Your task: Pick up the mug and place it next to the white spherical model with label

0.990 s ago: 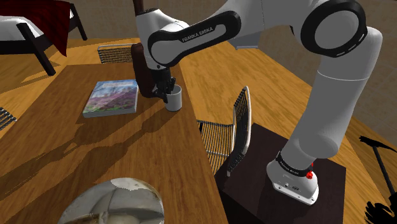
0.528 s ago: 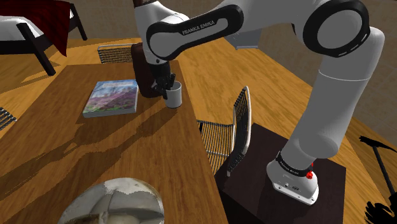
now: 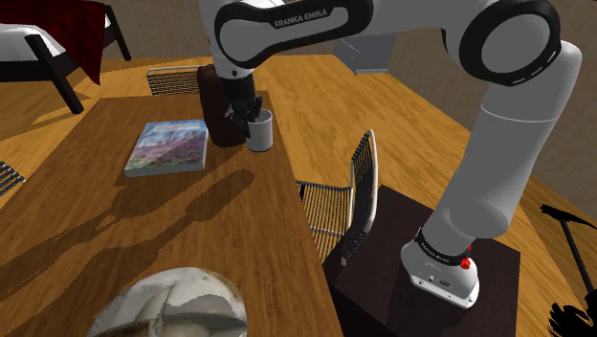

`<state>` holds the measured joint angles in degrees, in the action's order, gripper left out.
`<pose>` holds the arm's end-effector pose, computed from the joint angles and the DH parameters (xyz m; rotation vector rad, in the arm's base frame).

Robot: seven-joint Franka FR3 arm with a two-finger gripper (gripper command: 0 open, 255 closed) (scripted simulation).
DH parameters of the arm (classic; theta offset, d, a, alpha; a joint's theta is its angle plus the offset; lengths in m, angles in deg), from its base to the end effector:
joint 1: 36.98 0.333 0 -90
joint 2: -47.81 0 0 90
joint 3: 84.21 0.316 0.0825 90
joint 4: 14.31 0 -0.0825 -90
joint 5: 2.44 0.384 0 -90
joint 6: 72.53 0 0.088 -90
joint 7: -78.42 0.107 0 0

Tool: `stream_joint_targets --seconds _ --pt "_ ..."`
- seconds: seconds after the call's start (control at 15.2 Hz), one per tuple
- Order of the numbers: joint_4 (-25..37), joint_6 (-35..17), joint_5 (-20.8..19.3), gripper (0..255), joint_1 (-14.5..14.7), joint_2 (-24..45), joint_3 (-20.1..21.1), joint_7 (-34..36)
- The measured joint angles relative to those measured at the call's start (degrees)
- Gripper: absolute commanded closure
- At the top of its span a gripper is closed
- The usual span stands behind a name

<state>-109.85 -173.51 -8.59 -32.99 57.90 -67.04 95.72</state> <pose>0.5730 0.1997 0.4963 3.0638 0.1367 -0.0789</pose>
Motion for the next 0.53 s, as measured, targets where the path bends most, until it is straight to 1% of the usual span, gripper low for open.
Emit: stream_joint_targets --seconds 0.53 --pt "6.05 6.10 0.11 255 0.18 -0.07 0.11 -0.38"
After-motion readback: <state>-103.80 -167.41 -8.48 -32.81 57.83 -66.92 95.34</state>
